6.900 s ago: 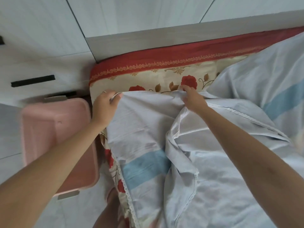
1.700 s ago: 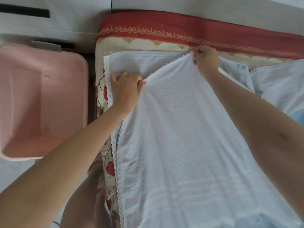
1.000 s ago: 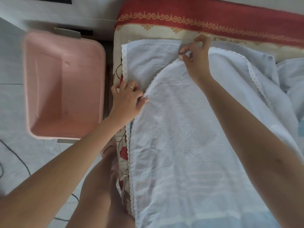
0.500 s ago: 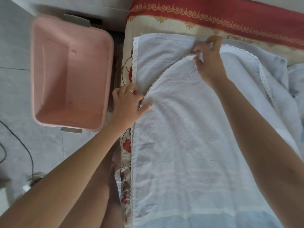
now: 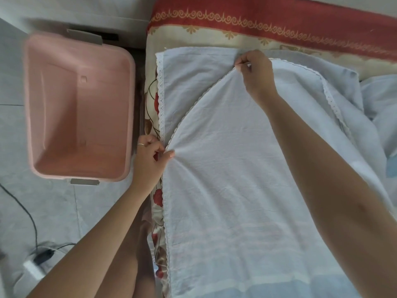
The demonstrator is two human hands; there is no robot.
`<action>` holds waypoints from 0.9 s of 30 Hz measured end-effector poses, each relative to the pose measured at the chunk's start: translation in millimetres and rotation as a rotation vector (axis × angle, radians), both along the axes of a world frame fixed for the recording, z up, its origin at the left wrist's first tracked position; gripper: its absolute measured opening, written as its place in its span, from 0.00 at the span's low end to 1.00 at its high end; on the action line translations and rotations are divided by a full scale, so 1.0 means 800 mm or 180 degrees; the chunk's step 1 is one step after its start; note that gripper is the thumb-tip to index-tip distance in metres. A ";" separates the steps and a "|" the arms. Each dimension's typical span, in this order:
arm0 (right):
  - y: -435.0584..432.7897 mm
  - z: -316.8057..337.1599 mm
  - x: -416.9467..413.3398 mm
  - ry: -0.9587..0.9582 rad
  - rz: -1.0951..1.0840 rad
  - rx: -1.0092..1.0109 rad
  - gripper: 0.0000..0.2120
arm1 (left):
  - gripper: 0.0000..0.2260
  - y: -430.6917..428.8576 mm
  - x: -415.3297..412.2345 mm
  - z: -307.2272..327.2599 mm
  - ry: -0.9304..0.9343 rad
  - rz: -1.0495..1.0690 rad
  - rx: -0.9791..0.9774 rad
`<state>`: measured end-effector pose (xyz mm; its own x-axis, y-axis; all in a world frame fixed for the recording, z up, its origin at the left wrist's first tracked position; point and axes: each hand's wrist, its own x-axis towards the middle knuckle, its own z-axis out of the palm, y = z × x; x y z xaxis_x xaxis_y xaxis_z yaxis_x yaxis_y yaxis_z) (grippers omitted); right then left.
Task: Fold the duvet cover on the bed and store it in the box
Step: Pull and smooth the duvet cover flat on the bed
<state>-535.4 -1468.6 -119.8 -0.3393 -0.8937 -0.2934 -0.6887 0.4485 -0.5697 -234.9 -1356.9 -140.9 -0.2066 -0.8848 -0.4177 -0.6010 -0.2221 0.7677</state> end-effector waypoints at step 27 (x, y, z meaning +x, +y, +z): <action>0.087 0.011 0.054 0.0020 -0.0925 -0.1373 0.17 | 0.24 -0.110 -0.120 0.017 -0.1199 -0.1014 -0.2080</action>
